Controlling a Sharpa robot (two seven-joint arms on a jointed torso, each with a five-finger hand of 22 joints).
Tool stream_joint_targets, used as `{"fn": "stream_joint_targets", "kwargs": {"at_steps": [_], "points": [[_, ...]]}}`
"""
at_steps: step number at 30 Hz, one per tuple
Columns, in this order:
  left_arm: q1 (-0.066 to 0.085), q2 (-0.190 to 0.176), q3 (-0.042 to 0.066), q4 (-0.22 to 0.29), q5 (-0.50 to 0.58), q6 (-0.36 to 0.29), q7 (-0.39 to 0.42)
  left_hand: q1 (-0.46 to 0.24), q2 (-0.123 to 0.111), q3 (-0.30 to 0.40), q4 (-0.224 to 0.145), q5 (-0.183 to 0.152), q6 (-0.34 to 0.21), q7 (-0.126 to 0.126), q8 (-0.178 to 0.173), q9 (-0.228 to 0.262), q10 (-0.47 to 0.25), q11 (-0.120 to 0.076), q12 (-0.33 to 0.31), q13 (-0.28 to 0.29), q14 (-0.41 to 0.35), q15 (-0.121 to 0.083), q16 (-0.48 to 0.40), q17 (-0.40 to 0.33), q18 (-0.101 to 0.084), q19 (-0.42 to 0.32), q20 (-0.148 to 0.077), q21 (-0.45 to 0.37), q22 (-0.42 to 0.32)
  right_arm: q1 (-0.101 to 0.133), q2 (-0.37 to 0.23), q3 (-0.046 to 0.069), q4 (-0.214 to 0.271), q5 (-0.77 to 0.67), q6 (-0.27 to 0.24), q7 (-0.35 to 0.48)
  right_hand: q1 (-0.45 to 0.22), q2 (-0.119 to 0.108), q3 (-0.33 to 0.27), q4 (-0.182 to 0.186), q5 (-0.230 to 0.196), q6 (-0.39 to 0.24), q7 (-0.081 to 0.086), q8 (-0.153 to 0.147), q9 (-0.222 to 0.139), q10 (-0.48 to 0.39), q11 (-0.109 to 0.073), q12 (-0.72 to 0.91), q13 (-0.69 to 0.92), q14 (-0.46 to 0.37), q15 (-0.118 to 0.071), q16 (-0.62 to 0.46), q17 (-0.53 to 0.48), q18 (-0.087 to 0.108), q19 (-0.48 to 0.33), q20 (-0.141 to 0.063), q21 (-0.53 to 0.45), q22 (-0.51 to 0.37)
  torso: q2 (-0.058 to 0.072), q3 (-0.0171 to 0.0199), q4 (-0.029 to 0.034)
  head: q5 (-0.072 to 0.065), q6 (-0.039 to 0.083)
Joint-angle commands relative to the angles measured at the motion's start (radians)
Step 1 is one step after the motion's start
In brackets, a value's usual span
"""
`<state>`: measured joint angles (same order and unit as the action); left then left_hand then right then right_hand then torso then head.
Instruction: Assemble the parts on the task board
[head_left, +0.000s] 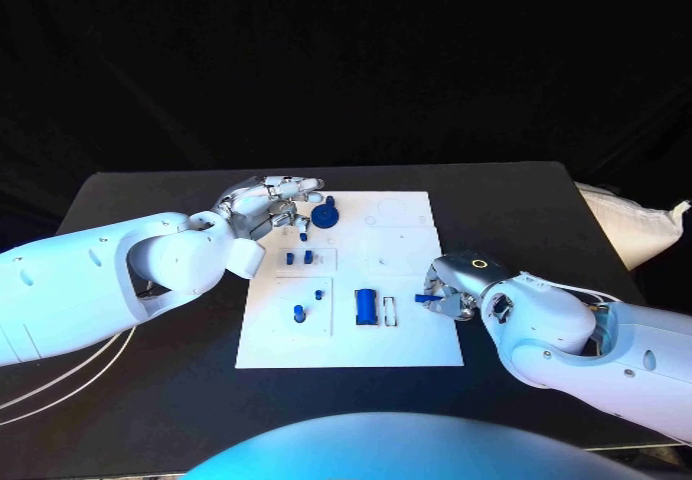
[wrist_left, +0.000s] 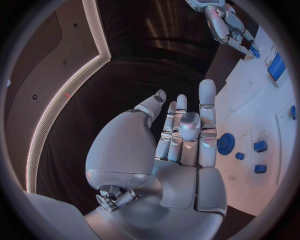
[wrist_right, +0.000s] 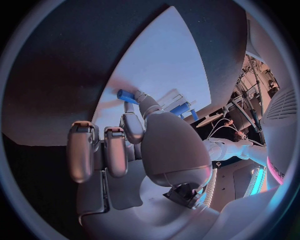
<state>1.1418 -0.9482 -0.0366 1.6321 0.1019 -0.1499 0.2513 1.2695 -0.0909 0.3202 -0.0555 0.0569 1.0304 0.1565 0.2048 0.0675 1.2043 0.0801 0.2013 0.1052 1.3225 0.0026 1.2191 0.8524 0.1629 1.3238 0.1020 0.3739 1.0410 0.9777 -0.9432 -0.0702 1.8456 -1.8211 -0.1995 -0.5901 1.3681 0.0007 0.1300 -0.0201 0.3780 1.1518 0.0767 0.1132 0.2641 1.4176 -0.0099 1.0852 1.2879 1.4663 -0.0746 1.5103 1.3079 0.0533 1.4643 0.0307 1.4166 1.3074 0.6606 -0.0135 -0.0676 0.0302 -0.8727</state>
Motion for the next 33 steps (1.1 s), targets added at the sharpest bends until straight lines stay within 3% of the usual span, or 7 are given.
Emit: {"fn": "stream_joint_targets", "kwargs": {"at_steps": [1, 8, 13, 14, 16, 18, 33], "points": [[0.000, 0.001, 0.001, 0.002, -0.006, 0.022, 0.004, -0.004, 0.003, -0.006, 0.001, 0.002, 0.007, -0.002, -0.007, -0.001, -0.007, 0.000, 0.003, 0.002, -0.008, -0.001, -0.003, -0.001, 0.018, -0.009, 0.000, -0.003, -0.001, -0.012, -0.013, -0.010, -0.003, 0.150, -0.019, -0.022, -0.068, -0.002, 0.093, 0.000, 0.058, 0.003, -0.009, 0.001, 0.010, 0.012, -0.004, 0.004, 0.009, 0.086, -0.006, 0.002, 0.171, 0.000, 0.017, -0.003, 0.000, 0.038, 0.000, 0.0009, -0.0020, 0.003, 0.000], [0.000, 0.001, 0.001, 0.003, -0.008, 0.024, 0.003, -0.004, 0.003, -0.006, 0.001, 0.002, 0.007, -0.002, -0.007, -0.001, -0.008, 0.000, 0.004, 0.002, -0.008, -0.001, -0.003, 0.000, 0.018, -0.009, 0.000, -0.004, -0.001, -0.005, -0.030, -0.008, 0.031, 0.366, -0.122, -0.015, -0.193, -0.028, 0.131, 0.076, 0.050, 0.001, -0.008, -0.004, 0.012, 0.021, -0.002, 0.014, 0.017, 0.087, -0.003, 0.005, 0.175, 0.000, 0.018, -0.003, 0.001, 0.038, -0.001, -0.0004, -0.0015, 0.001, 0.000], [0.000, 0.002, 0.001, 0.004, -0.010, 0.025, 0.003, -0.004, 0.003, -0.006, 0.001, 0.002, 0.007, -0.002, -0.007, -0.001, -0.008, 0.000, 0.004, 0.002, -0.008, -0.001, -0.003, 0.000, 0.018, -0.009, 0.000, -0.003, -0.001, 0.002, -0.033, -0.006, 0.047, 0.443, -0.172, -0.012, -0.217, -0.047, 0.164, 0.091, 0.043, 0.005, -0.010, -0.004, 0.015, 0.025, -0.004, 0.021, 0.024, 0.087, -0.006, 0.006, 0.178, 0.000, 0.020, -0.006, 0.002, 0.041, 0.000, 0.0002, 0.0004, 0.001, 0.000], [0.000, 0.003, 0.001, 0.004, -0.010, 0.026, 0.003, -0.004, 0.003, -0.006, 0.001, 0.002, 0.007, -0.002, -0.007, -0.001, -0.008, 0.000, 0.004, 0.002, -0.008, -0.001, -0.003, 0.000, 0.018, -0.009, 0.000, -0.003, -0.001, 0.002, -0.033, -0.006, 0.049, 0.453, -0.181, -0.012, -0.225, -0.051, 0.167, 0.095, 0.030, 0.006, -0.010, -0.003, 0.016, 0.026, -0.004, 0.022, 0.025, 0.087, -0.006, 0.007, 0.179, -0.001, 0.020, -0.006, 0.002, 0.041, 0.000, 0.0003, 0.0008, 0.001, 0.000], [0.000, 0.003, 0.001, 0.004, -0.008, 0.027, 0.003, -0.004, 0.003, -0.006, 0.001, 0.002, 0.007, -0.002, -0.007, -0.001, -0.008, 0.000, 0.004, 0.002, -0.008, -0.001, -0.003, 0.000, 0.018, -0.009, 0.000, -0.003, -0.001, 0.003, -0.032, -0.005, 0.052, 0.475, -0.196, -0.011, -0.259, -0.056, 0.162, 0.122, -0.077, 0.010, -0.010, -0.002, 0.018, 0.030, -0.003, 0.026, 0.028, 0.088, -0.004, 0.007, 0.180, -0.001, 0.020, -0.006, 0.003, 0.042, 0.000, 0.0003, 0.0009, 0.003, 0.000], [0.000, 0.002, 0.001, 0.005, -0.006, 0.028, 0.002, -0.004, 0.003, -0.006, 0.001, 0.002, 0.007, -0.002, -0.007, -0.001, -0.008, 0.000, 0.004, 0.002, -0.008, -0.001, -0.003, 0.000, 0.018, -0.009, 0.000, -0.003, -0.001, 0.004, -0.029, -0.005, 0.054, 0.496, -0.207, -0.009, -0.273, -0.060, 0.159, 0.134, -0.113, 0.010, -0.009, -0.003, 0.019, 0.032, -0.002, 0.028, 0.030, 0.088, -0.004, 0.008, 0.181, -0.001, 0.021, -0.005, 0.003, 0.042, 0.000, -0.0001, -0.0001, 0.004, 0.000], [0.000, 0.005, 0.001, 0.009, -0.004, 0.031, 0.001, -0.003, 0.004, -0.006, 0.001, 0.002, 0.008, -0.003, -0.007, -0.001, -0.008, 0.000, 0.004, 0.002, -0.009, -0.001, -0.004, -0.002, 0.018, -0.010, 0.000, -0.004, -0.002, 0.005, 0.026, -0.005, 0.035, 0.548, -0.211, -0.010, -0.284, -0.067, 0.153, 0.143, -0.110, 0.013, -0.009, -0.002, 0.021, 0.036, -0.001, 0.039, 0.038, 0.088, -0.004, 0.010, 0.184, -0.001, 0.022, -0.005, 0.004, 0.044, 0.000, -0.0002, 0.0000, 0.005, 0.000]]}}
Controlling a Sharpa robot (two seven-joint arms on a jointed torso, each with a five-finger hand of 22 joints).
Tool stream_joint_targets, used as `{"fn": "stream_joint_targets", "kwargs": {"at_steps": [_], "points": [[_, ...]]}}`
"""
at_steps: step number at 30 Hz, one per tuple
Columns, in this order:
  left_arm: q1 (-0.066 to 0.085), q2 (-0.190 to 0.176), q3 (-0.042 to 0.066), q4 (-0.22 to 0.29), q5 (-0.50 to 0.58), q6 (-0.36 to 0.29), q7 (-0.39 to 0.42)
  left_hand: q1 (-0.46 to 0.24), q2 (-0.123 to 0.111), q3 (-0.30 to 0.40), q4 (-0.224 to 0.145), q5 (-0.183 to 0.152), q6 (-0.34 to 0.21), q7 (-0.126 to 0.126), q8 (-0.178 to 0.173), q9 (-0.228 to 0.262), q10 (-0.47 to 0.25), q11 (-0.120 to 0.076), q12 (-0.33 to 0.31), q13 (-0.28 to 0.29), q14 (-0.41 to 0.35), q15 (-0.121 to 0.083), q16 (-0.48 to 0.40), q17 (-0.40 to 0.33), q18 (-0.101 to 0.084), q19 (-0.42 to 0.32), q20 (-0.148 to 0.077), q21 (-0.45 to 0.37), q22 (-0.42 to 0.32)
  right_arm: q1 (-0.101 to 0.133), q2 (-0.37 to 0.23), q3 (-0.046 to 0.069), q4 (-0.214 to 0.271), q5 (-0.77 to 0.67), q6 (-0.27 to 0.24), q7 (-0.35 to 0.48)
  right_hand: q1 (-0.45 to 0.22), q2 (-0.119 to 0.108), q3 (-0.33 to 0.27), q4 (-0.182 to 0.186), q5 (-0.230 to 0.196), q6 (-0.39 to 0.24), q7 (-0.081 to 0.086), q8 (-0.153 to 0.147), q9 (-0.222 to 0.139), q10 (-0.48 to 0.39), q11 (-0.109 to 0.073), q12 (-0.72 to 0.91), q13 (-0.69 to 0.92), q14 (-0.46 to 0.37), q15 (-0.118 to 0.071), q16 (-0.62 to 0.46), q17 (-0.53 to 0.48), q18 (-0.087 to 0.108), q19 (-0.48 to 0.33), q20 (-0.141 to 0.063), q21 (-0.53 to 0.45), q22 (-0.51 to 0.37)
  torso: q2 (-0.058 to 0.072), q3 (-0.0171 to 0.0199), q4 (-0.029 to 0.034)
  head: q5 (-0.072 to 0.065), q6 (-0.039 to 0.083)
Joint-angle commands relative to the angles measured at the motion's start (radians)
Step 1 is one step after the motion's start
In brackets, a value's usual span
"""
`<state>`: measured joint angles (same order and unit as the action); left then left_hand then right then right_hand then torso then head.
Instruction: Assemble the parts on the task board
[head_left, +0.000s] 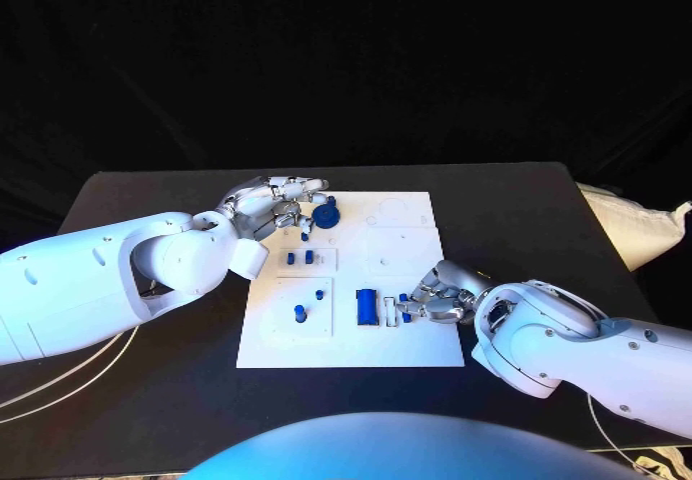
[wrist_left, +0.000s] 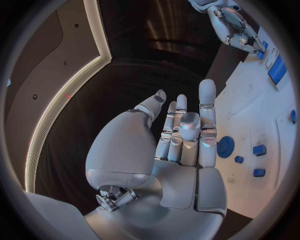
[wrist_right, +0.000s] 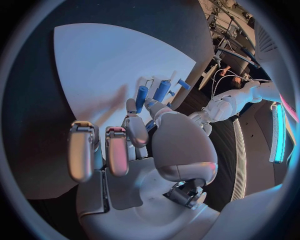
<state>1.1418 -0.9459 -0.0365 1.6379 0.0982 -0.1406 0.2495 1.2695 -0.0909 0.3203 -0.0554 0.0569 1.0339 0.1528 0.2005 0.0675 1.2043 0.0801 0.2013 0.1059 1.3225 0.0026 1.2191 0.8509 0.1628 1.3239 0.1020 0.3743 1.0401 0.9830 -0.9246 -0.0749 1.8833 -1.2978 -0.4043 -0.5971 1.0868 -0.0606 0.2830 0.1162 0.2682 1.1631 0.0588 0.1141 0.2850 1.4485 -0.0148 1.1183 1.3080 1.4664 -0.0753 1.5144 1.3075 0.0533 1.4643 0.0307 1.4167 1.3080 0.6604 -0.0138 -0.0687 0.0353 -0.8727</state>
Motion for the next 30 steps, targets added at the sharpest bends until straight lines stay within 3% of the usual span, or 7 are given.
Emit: {"fn": "stream_joint_targets", "kwargs": {"at_steps": [1, 11, 19, 30], "points": [[0.000, 0.003, 0.001, 0.003, 0.000, 0.022, 0.003, -0.003, 0.004, -0.007, 0.001, 0.002, 0.004, 0.001, -0.003, -0.001, -0.008, 0.000, 0.004, 0.002, -0.009, -0.001, -0.004, -0.001, 0.018, -0.010, 0.000, -0.005, -0.001, 0.000, 0.011, 0.000, -0.004, 0.025, -0.003, -0.003, -0.003, -0.006, -0.001, 0.006, 0.001, 0.002, 0.009, -0.003, 0.000, 0.005, 0.003, 0.007, 0.018, 0.088, -0.003, 0.006, 0.184, -0.001, 0.022, -0.005, 0.004, 0.044, 0.000, 0.0001, 0.0015, 0.000, 0.000], [0.000, 0.004, 0.001, 0.001, 0.000, 0.024, 0.001, -0.003, 0.004, -0.007, 0.001, 0.002, 0.004, 0.001, -0.003, -0.001, -0.008, 0.000, 0.004, 0.002, -0.009, -0.001, -0.004, -0.001, 0.018, -0.010, 0.000, -0.005, -0.001, 0.000, 0.036, 0.000, -0.012, 0.013, 0.028, -0.004, -0.001, -0.007, -0.001, 0.005, 0.006, 0.003, 0.008, -0.002, 0.001, 0.006, 0.002, 0.008, 0.019, 0.088, -0.004, 0.005, 0.183, -0.001, 0.022, -0.005, 0.005, 0.044, 0.000, 0.0005, -0.0017, 0.005, 0.000], [0.000, 0.005, 0.001, 0.001, 0.000, 0.027, -0.001, -0.002, 0.005, -0.007, 0.001, 0.002, 0.005, 0.001, -0.004, -0.001, -0.008, -0.001, 0.005, 0.002, -0.009, -0.001, -0.004, -0.002, 0.018, -0.010, 0.000, -0.005, -0.001, 0.000, 0.047, 0.000, -0.015, 0.019, 0.068, -0.004, -0.002, -0.016, -0.007, 0.004, 0.008, 0.002, 0.009, -0.002, 0.002, 0.005, 0.003, 0.005, 0.018, 0.088, -0.004, 0.004, 0.182, -0.001, 0.021, -0.005, 0.003, 0.042, 0.000, 0.0020, -0.0005, 0.006, 0.000], [0.000, 0.005, 0.001, 0.000, 0.000, 0.028, -0.002, -0.002, 0.005, -0.007, 0.001, 0.002, 0.005, 0.001, -0.004, -0.001, -0.008, -0.001, 0.005, 0.002, -0.009, -0.001, -0.004, -0.002, 0.018, -0.010, 0.000, -0.005, -0.001, 0.000, 0.054, 0.000, -0.028, 0.019, 0.084, -0.005, -0.014, -0.017, -0.018, 0.014, 0.014, 0.003, 0.010, -0.003, 0.004, 0.004, 0.004, 0.003, 0.019, 0.088, -0.003, 0.004, 0.181, -0.001, 0.021, -0.005, 0.003, 0.042, 0.001, 0.0024, -0.0015, 0.008, 0.000]]}}
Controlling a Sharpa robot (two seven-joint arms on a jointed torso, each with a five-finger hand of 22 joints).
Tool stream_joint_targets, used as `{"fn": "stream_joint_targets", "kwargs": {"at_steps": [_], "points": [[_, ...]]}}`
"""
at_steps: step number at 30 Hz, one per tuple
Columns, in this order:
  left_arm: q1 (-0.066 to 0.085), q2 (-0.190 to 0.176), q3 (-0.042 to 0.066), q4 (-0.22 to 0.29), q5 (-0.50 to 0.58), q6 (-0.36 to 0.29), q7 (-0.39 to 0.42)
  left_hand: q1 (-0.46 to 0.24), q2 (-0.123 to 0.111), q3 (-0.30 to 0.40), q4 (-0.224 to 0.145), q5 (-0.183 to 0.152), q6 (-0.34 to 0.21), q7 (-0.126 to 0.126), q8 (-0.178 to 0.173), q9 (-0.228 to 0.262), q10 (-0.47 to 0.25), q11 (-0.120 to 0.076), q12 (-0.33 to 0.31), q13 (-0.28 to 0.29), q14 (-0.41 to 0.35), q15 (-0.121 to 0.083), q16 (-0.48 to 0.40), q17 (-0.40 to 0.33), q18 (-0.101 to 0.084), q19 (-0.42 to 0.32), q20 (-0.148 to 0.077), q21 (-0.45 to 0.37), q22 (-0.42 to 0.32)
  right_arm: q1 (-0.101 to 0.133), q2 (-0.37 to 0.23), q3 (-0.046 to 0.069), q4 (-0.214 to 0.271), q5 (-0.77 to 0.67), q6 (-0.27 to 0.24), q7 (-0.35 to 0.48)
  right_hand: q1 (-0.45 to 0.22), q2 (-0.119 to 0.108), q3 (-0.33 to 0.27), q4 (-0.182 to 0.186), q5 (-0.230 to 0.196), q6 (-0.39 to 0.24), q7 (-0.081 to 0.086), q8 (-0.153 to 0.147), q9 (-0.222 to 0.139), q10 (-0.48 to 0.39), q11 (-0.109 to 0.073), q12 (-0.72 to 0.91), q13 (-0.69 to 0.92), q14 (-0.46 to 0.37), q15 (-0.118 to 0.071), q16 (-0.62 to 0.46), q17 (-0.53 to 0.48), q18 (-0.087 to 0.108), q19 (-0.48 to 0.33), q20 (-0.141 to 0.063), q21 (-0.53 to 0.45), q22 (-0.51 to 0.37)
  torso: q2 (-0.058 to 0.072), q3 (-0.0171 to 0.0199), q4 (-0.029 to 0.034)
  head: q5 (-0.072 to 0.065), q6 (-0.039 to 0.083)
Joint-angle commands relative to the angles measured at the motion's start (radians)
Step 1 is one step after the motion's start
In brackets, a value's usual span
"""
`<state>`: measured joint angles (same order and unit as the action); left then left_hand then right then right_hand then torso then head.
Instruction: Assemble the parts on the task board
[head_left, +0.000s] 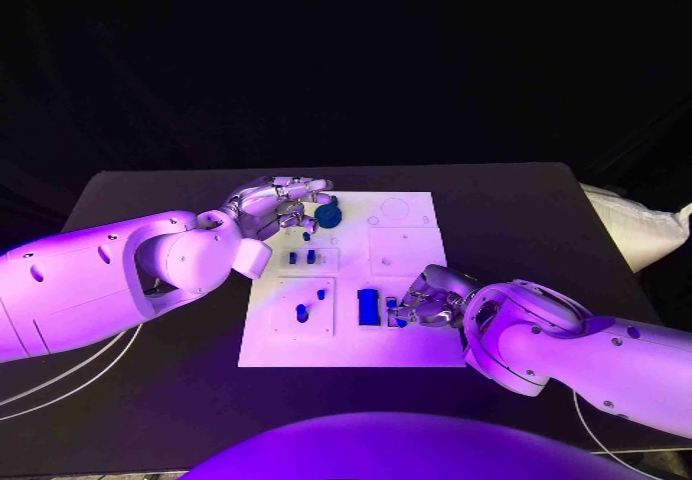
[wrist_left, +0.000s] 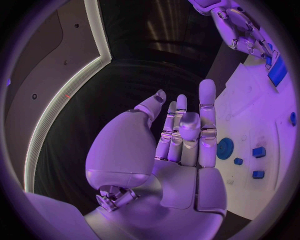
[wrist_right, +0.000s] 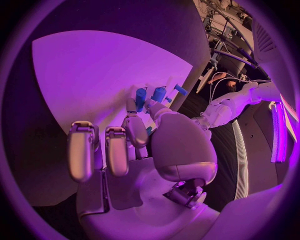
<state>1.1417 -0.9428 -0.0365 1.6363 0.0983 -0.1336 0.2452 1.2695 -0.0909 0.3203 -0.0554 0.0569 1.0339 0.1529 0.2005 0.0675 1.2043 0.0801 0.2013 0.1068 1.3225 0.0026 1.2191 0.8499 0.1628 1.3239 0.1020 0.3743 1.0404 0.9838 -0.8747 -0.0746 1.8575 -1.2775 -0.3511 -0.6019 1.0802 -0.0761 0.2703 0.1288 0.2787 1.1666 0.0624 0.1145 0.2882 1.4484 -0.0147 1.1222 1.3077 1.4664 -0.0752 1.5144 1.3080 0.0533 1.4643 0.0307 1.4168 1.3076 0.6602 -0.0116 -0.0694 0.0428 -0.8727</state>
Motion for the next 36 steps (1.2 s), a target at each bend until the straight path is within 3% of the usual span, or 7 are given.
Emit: {"fn": "stream_joint_targets", "kwargs": {"at_steps": [1, 8, 19, 36], "points": [[0.000, 0.002, 0.001, 0.001, 0.000, 0.022, 0.002, -0.002, 0.005, -0.007, 0.001, 0.002, 0.005, 0.001, -0.004, -0.001, -0.008, -0.001, 0.005, 0.001, -0.009, -0.001, -0.004, -0.001, 0.018, -0.010, 0.000, -0.005, -0.001, -0.001, 0.005, 0.000, -0.004, -0.003, 0.031, 0.000, -0.010, -0.001, -0.007, 0.004, 0.005, -0.001, 0.006, -0.003, 0.001, 0.004, 0.004, -0.001, 0.019, 0.088, -0.003, 0.004, 0.180, -0.001, 0.021, -0.005, 0.003, 0.042, 0.001, 0.0001, -0.0007, 0.000, 0.000], [0.000, 0.002, 0.001, 0.001, 0.000, 0.022, 0.001, -0.001, 0.005, -0.007, 0.001, 0.002, 0.005, 0.001, -0.004, -0.001, -0.008, -0.001, 0.005, 0.001, -0.010, -0.001, -0.004, -0.001, 0.018, -0.010, 0.000, -0.007, -0.002, -0.001, 0.010, 0.000, -0.009, -0.009, 0.028, -0.001, -0.039, -0.003, -0.044, 0.031, 0.015, 0.000, 0.006, -0.004, 0.004, 0.004, 0.005, -0.001, 0.022, 0.087, -0.002, 0.003, 0.179, -0.001, 0.020, -0.004, 0.002, 0.042, 0.001, 0.0001, 0.0000, 0.002, 0.000], [0.000, 0.002, 0.001, 0.001, 0.000, 0.023, -0.003, -0.001, 0.005, -0.007, 0.001, 0.002, 0.005, 0.001, -0.004, -0.001, -0.008, -0.001, 0.005, 0.001, -0.010, -0.001, -0.004, -0.001, 0.018, -0.011, 0.000, -0.008, -0.003, -0.001, 0.012, 0.000, 0.001, -0.012, 0.020, 0.002, -0.060, 0.019, -0.112, 0.077, 0.070, 0.002, 0.002, -0.003, 0.012, 0.007, 0.002, 0.002, 0.028, 0.088, -0.005, 0.004, 0.182, -0.001, 0.022, -0.006, 0.003, 0.045, 0.000, 0.0002, -0.0010, 0.002, 0.000], [0.000, 0.001, 0.001, 0.001, 0.000, 0.027, -0.002, -0.001, 0.006, -0.008, 0.002, 0.002, 0.005, 0.001, -0.006, -0.001, -0.010, 0.000, 0.005, 0.001, -0.014, -0.001, -0.010, -0.012, 0.018, -0.012, 0.000, -0.008, -0.003, -0.001, -0.011, 0.000, 0.018, -0.054, 0.009, 0.001, -0.065, 0.020, -0.164, 0.105, 0.075, 0.003, 0.001, -0.003, 0.016, 0.006, 0.001, -0.010, 0.023, 0.087, -0.006, 0.002, 0.179, -0.001, 0.021, -0.007, 0.002, 0.043, 0.000, 0.0003, -0.0014, 0.006, 0.000]]}}
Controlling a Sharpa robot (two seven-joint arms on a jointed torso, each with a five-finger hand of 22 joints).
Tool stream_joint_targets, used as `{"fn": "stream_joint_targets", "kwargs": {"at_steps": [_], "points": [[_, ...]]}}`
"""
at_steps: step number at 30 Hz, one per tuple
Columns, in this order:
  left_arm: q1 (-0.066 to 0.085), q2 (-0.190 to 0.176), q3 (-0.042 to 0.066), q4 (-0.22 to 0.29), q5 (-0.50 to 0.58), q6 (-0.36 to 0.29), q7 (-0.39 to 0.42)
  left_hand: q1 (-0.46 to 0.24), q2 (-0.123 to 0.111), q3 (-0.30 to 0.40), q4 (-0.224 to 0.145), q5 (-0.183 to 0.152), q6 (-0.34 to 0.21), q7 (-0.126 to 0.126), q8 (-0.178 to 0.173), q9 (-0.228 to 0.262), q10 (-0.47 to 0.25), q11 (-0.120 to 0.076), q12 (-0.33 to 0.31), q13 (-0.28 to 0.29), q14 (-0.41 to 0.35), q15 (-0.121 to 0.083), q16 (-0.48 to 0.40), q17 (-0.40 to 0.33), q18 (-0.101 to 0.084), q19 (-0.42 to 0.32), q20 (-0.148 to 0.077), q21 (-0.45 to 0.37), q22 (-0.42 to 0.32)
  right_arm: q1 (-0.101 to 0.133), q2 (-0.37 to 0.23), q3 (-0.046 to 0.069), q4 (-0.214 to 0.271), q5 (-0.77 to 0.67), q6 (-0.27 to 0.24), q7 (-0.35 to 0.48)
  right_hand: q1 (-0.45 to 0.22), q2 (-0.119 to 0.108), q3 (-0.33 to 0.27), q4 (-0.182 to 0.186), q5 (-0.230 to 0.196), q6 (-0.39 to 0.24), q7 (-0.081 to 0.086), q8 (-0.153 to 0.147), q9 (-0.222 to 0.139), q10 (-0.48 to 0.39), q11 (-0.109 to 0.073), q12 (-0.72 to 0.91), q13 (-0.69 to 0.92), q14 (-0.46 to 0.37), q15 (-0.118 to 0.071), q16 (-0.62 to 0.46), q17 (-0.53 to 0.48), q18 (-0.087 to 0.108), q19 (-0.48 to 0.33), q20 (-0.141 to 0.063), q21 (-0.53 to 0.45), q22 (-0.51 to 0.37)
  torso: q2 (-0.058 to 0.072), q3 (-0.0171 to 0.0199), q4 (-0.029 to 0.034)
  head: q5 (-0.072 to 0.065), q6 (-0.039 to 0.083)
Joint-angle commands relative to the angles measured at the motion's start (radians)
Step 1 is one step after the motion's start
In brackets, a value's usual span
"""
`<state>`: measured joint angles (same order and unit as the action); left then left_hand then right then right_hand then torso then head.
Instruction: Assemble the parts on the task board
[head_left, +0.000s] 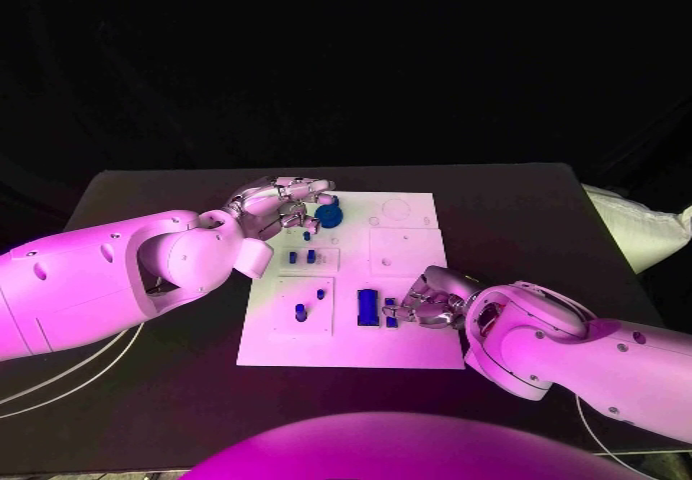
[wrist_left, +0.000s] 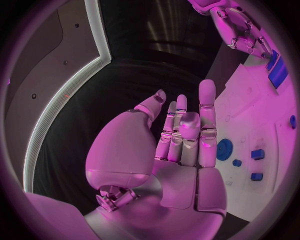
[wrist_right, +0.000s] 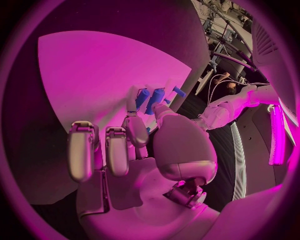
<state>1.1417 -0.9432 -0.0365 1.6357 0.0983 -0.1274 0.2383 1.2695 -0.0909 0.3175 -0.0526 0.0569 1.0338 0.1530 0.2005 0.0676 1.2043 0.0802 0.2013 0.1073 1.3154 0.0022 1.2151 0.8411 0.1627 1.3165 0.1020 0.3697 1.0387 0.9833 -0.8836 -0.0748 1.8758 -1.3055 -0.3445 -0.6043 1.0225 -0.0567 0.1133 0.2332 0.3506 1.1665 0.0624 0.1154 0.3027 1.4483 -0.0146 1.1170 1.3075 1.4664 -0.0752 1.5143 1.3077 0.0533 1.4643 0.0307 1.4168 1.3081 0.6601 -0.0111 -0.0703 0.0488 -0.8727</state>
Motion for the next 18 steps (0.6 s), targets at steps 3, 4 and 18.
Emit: {"fn": "stream_joint_targets", "kwargs": {"at_steps": [3, 4, 18], "points": [[0.000, 0.001, 0.001, 0.002, 0.000, 0.021, 0.005, -0.001, 0.006, -0.006, -0.001, 0.002, 0.004, 0.001, -0.006, -0.001, -0.010, 0.000, 0.005, 0.001, -0.008, 0.000, -0.007, -0.005, 0.018, -0.004, 0.000, -0.004, -0.001, -0.001, -0.006, 0.000, -0.002, -0.027, 0.008, 0.004, 0.001, -0.001, -0.013, -0.002, 0.005, 0.002, 0.001, -0.005, 0.002, 0.005, 0.000, -0.006, 0.024, 0.087, -0.006, 0.002, 0.179, 0.000, 0.021, -0.007, 0.001, 0.041, 0.000, -0.0002, 0.0002, -0.003, 0.000], [0.000, 0.001, 0.001, 0.002, 0.000, 0.020, 0.004, -0.001, 0.006, -0.006, -0.001, 0.002, 0.004, 0.001, -0.006, -0.001, -0.010, 0.000, 0.005, 0.001, -0.008, 0.000, -0.007, -0.005, 0.018, -0.004, 0.000, -0.004, -0.001, -0.001, -0.007, 0.000, -0.002, -0.027, 0.011, 0.004, 0.006, -0.002, -0.017, -0.003, 0.005, 0.001, 0.001, -0.005, 0.003, 0.005, 0.000, -0.007, 0.023, 0.087, -0.006, 0.002, 0.179, 0.000, 0.021, -0.007, 0.001, 0.041, 0.000, -0.0005, -0.0001, -0.003, 0.000], [0.000, 0.001, 0.001, -0.001, 0.000, 0.020, 0.000, 0.000, 0.007, -0.006, 0.000, 0.002, 0.004, 0.001, -0.007, -0.001, -0.011, 0.000, 0.005, 0.001, -0.010, 0.000, -0.008, -0.008, 0.018, -0.006, 0.000, -0.004, -0.002, -0.001, -0.010, 0.000, 0.006, -0.021, 0.079, 0.030, 0.128, -0.009, -0.070, -0.074, -0.157, -0.002, 0.004, -0.008, 0.010, 0.003, 0.003, -0.012, 0.025, 0.087, -0.004, 0.000, 0.177, 0.000, 0.018, -0.006, -0.004, 0.038, 0.000, -0.0001, -0.0003, -0.002, 0.000]]}}
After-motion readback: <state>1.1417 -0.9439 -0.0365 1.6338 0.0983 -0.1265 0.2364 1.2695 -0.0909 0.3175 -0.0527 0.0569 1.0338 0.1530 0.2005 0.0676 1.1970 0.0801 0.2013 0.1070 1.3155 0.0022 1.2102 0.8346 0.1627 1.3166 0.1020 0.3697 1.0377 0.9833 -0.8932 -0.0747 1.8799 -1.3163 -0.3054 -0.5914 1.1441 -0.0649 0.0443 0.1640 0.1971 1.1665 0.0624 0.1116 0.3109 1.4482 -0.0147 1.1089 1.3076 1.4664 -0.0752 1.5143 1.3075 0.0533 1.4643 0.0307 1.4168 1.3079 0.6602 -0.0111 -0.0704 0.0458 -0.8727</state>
